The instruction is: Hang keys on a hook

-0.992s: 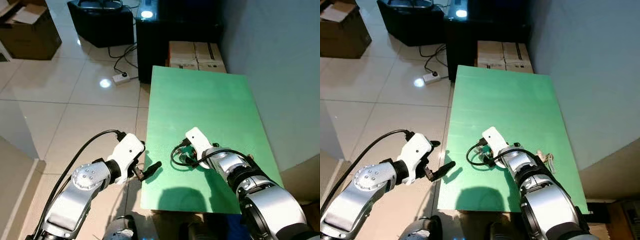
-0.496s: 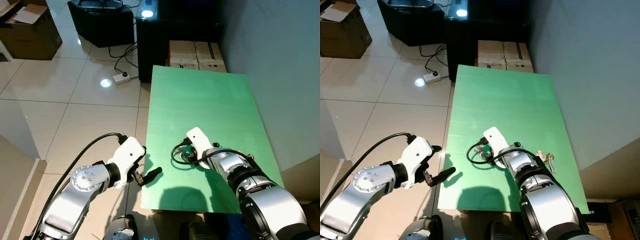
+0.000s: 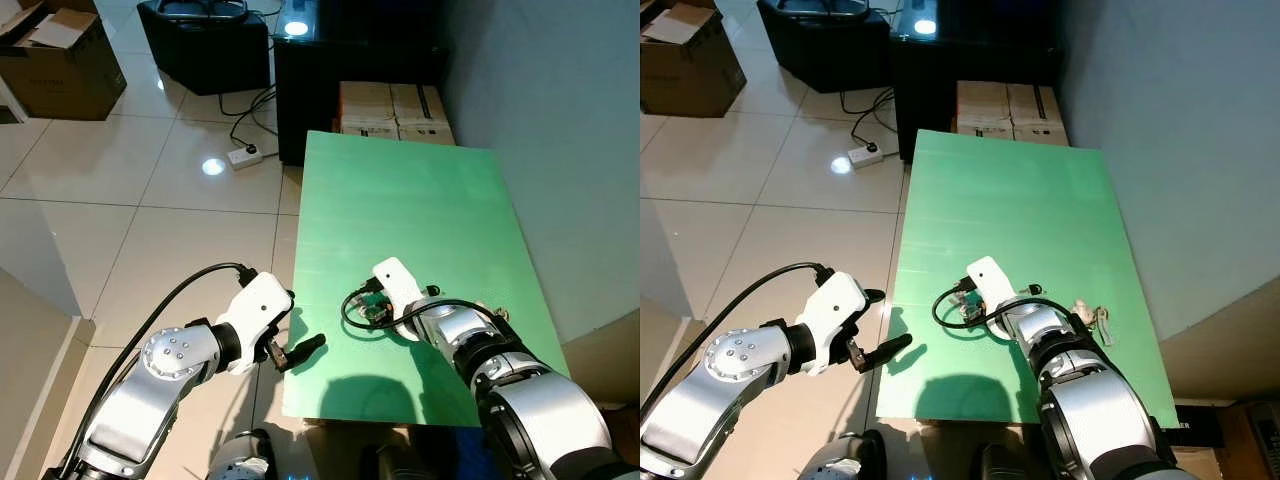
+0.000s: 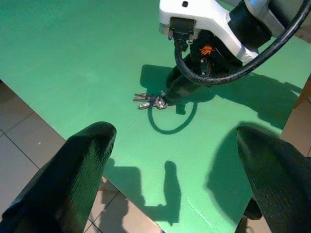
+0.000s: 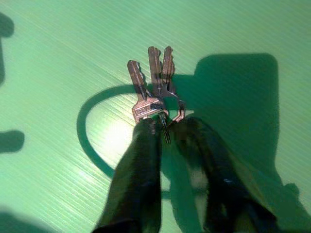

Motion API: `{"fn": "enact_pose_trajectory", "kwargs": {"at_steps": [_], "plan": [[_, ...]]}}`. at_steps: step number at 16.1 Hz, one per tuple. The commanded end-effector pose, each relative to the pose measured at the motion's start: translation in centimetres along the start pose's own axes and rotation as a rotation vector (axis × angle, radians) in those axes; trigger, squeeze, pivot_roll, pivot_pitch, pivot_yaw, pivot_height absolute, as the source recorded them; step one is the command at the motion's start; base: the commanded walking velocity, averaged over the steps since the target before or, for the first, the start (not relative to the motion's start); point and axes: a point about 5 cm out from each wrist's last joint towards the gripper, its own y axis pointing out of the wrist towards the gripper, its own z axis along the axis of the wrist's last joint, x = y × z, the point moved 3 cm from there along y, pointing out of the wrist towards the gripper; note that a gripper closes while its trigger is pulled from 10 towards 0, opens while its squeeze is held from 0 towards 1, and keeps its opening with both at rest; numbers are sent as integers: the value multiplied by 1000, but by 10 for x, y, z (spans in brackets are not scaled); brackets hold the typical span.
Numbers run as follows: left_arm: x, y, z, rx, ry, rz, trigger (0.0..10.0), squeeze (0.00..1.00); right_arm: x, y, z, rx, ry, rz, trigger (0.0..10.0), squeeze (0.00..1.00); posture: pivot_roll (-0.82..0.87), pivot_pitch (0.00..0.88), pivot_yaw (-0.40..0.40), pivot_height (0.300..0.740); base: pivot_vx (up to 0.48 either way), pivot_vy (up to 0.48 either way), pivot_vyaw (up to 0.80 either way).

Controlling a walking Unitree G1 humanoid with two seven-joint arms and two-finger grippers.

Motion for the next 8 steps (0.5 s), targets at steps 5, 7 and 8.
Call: {"fn": "enact_pose_trajectory", "kwargs": {"at_steps": [5,7,8], "plan": [[1,1,3,-4,21,-19,10000,0,1,-2,-3,-1,102,42,0,0,13,166,-37,740,0,0,0],[2,1,3,-3,22,-15,10000,0,1,-2,0,21,148,57,0,0,12,165,-40,740,0,0,0],[2,1,3,-2,22,-13,10000,0,1,-3,1,33,164,65,0,0,11,167,-40,740,0,0,0]]}}
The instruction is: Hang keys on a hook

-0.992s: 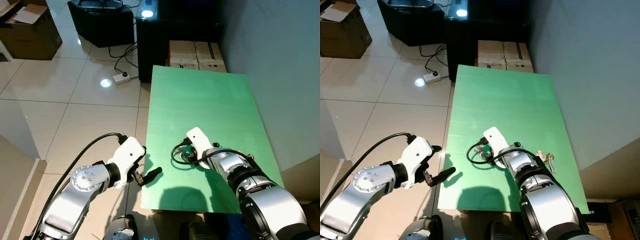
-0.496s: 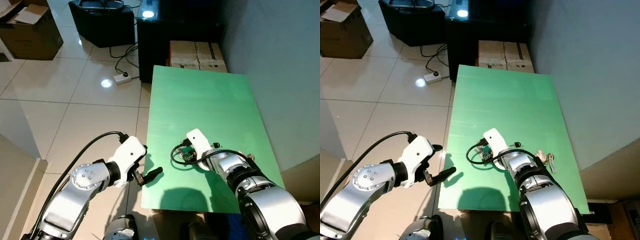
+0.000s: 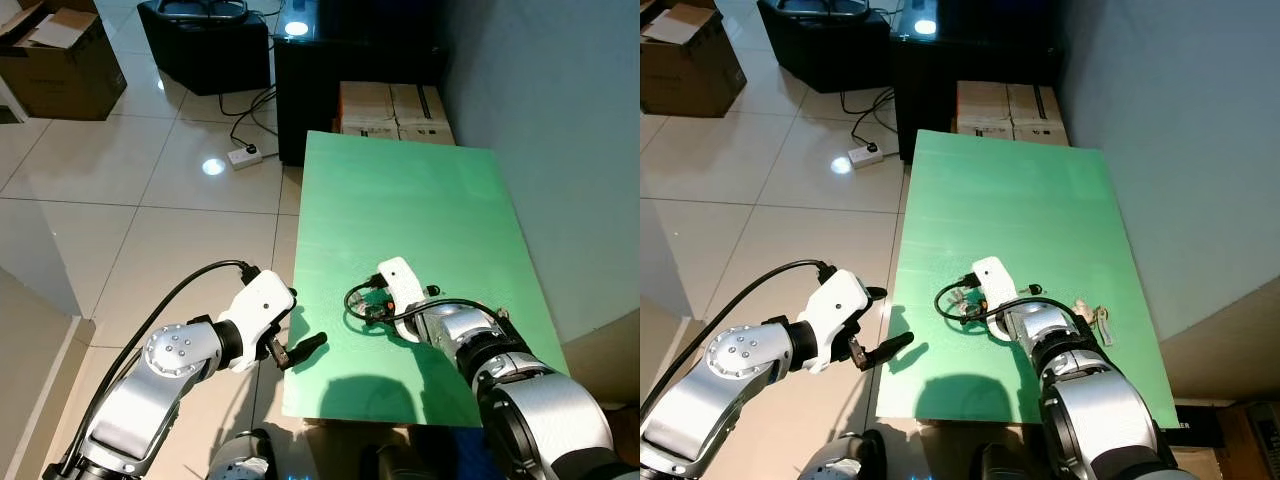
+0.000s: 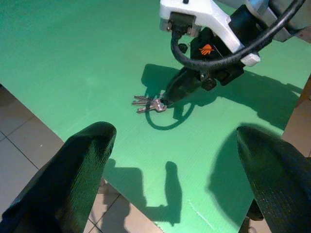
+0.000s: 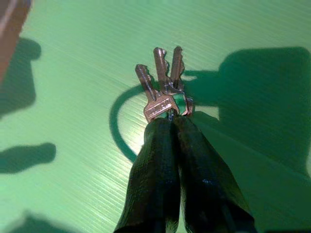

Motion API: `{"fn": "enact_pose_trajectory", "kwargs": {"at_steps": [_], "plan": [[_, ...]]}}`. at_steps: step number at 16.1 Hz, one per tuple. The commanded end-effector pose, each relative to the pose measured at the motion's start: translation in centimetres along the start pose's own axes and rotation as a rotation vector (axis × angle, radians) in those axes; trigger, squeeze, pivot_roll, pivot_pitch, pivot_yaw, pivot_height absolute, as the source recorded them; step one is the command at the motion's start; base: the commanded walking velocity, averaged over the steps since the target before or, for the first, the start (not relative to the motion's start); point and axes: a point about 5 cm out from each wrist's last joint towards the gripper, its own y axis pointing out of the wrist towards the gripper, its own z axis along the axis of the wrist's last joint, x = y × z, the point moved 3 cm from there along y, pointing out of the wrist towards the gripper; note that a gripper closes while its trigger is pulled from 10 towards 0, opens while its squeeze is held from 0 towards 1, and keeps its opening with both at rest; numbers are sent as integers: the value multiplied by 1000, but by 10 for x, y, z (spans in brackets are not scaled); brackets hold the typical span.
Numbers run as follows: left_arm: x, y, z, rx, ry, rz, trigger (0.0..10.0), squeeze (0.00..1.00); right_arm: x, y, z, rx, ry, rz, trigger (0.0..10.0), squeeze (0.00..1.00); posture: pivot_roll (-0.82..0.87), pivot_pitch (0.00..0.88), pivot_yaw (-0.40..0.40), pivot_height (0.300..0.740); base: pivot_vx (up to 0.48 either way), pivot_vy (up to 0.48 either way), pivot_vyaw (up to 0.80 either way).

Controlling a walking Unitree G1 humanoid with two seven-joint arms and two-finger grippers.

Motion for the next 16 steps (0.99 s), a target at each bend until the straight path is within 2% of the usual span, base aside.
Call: {"fn": "enact_pose_trajectory", "kwargs": {"at_steps": [1,4,6,9,10,11,12,13,14,16], "plan": [[2,0,0,-5,9,-7,10000,0,4,-3,3,16,39,14,0,0,8,169,-40,740,0,0,0],[-2,0,1,-3,21,19,10000,0,10,-8,13,62,55,26,0,0,9,166,-44,740,0,0,0],[-12,0,5,32,30,89,10000,0,15,-14,30,139,59,38,0,0,4,160,-46,740,0,0,0],[-28,1,13,96,26,221,10000,0,19,-21,46,237,13,35,0,0,-5,138,-49,740,0,0,0],[-39,0,21,157,-3,315,10000,0,25,-29,55,333,-11,-12,0,0,-9,127,-48,740,0,0,0],[-43,0,25,188,-32,352,10000,0,29,-34,60,392,-2,-50,0,0,-16,117,-43,740,0,0,0],[-44,0,28,230,-63,369,10000,0,33,-48,64,499,-36,-118,0,0,-29,101,-34,740,0,0,0],[-45,0,29,242,-69,376,10000,0,34,-52,64,520,-47,-136,0,0,-33,96,-30,740,0,0,0],[-46,0,32,279,-101,405,10000,0,33,-66,65,633,-92,-205,0,0,-38,86,-24,740,0,0,0],[-49,-1,33,307,-118,450,10000,0,35,-79,60,712,-70,-294,0,0,-45,73,-15,740,0,0,0]]}}
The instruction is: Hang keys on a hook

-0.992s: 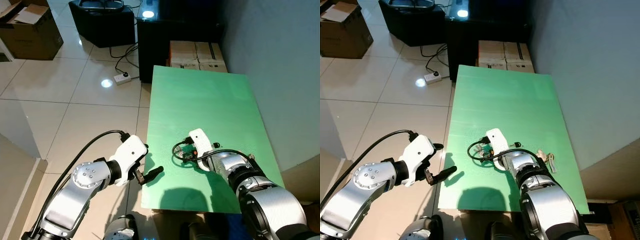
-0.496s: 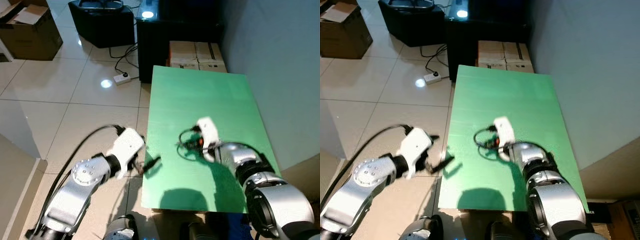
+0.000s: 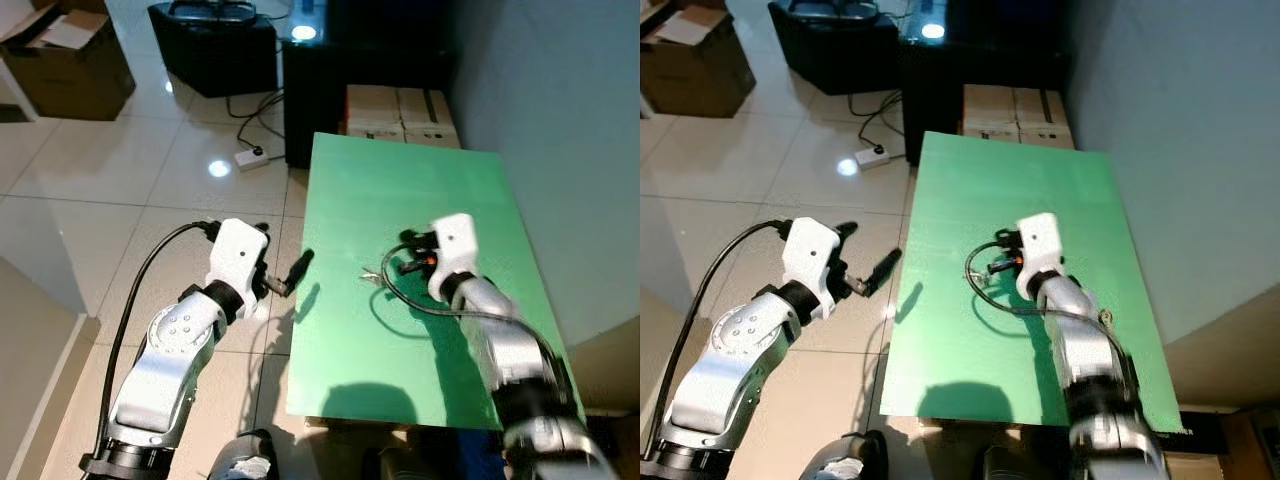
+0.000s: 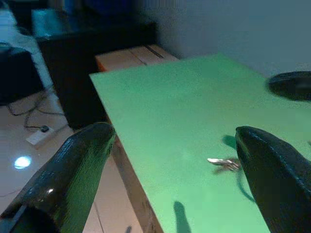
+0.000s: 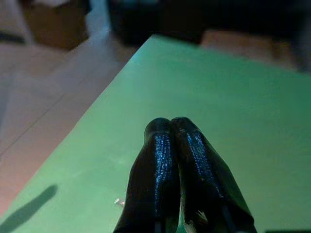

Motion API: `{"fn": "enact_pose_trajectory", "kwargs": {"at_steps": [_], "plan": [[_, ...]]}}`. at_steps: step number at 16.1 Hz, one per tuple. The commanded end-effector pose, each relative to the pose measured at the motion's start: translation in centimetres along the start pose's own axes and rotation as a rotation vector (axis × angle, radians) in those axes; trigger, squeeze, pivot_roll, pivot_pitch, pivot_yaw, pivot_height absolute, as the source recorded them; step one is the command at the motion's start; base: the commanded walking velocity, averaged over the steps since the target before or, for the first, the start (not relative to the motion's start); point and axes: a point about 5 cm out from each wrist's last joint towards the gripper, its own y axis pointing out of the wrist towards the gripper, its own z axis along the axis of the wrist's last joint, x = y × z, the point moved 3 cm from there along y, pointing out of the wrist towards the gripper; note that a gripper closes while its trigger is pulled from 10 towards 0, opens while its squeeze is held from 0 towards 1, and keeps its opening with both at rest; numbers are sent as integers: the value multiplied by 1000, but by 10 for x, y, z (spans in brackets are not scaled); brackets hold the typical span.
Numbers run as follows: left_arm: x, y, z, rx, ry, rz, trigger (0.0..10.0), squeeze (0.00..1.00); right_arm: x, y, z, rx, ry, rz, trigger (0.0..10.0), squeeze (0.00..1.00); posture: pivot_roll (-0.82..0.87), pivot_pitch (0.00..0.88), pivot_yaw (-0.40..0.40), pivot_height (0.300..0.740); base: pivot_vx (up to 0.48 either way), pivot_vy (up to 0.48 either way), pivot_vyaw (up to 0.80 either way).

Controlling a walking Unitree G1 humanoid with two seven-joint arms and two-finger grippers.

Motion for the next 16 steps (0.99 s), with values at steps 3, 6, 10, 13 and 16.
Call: {"fn": "enact_pose_trajectory", "kwargs": {"at_steps": [3,6,10,13,16], "plan": [[-3,4,-5,-3,7,38,10000,0,17,-26,9,88,-6,-226,0,0,-73,57,25,740,0,0,0],[0,8,-5,0,27,23,10000,0,9,-33,-2,51,-46,-214,0,0,-74,54,30,740,0,0,0],[-3,7,-9,-7,37,31,10000,0,-5,-37,-20,-74,-90,-145,10000,0,-83,57,26,740,0,0,0],[-1,7,-11,-9,34,28,10000,0,-5,-40,-37,-182,-127,-120,10000,0,-81,60,19,740,0,0,0],[3,8,-11,-12,53,-15,10000,0,7,-46,-60,-321,-45,-150,10000,1000,-83,68,18,740,0,0,0]]}}
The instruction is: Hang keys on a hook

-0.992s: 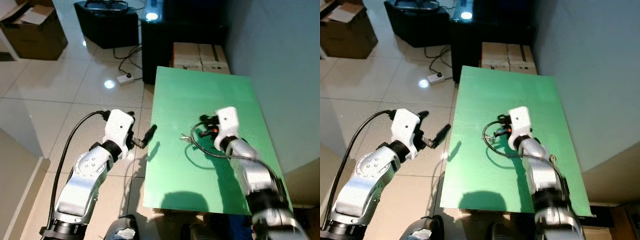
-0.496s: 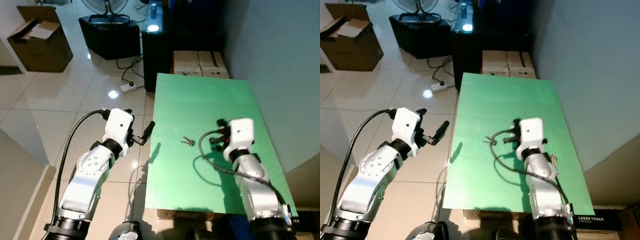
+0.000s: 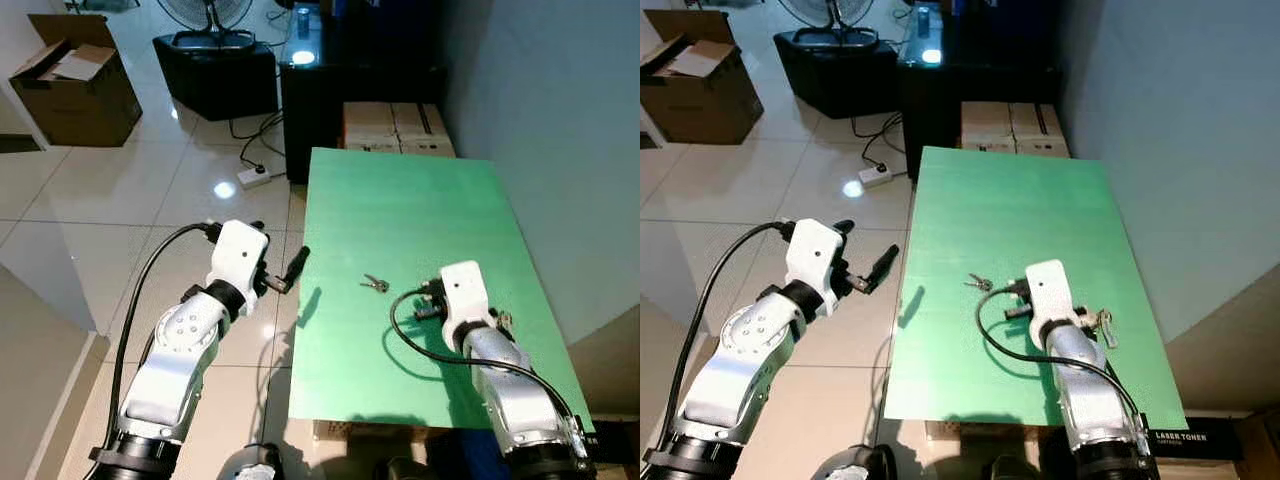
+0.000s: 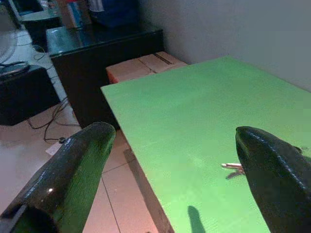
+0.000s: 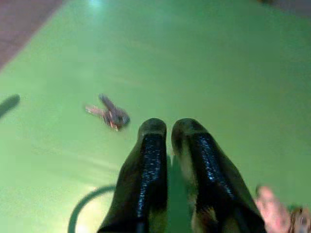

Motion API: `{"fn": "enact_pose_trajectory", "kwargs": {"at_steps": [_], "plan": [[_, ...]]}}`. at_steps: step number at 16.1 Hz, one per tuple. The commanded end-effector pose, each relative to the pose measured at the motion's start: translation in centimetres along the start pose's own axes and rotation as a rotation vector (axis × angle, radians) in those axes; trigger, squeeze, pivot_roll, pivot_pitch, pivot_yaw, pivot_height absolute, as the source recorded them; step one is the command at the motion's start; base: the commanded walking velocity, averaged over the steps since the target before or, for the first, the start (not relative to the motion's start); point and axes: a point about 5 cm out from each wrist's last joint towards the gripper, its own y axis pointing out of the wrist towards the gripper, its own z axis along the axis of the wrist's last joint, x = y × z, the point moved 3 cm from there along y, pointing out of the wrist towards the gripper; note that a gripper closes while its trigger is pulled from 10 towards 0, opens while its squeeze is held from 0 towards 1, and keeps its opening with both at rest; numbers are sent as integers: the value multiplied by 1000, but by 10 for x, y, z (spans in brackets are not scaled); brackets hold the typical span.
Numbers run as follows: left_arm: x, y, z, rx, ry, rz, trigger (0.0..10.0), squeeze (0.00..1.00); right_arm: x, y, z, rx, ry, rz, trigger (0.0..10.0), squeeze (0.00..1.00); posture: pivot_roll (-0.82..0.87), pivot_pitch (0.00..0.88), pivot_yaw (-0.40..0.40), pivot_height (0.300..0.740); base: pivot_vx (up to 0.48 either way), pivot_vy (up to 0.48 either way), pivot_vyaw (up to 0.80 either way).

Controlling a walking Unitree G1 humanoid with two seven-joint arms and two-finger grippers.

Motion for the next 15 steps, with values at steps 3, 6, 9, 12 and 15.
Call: {"fn": "enact_pose_trajectory", "kwargs": {"at_steps": [3,6,9,12,15], "plan": [[4,4,-1,0,11,-26,10000,0,15,-1,-9,-69,59,-12,10000,1000,-96,69,27,740,0,0,0],[2,6,-3,-11,13,-6,10000,0,25,-2,-22,-143,60,-17,10000,1000,-99,71,27,740,0,0,0],[1,8,-5,-18,8,10,10000,0,30,-5,-35,-208,77,-13,10000,1000,-108,71,22,740,0,0,0],[-3,9,-4,-26,12,30,10000,0,34,-4,-35,-220,101,-10,10000,1000,-98,88,19,740,0,0,0],[-11,8,4,-27,60,11,10000,0,38,18,-18,-204,105,14,10000,1000,-63,159,31,740,0,0,0]]}}
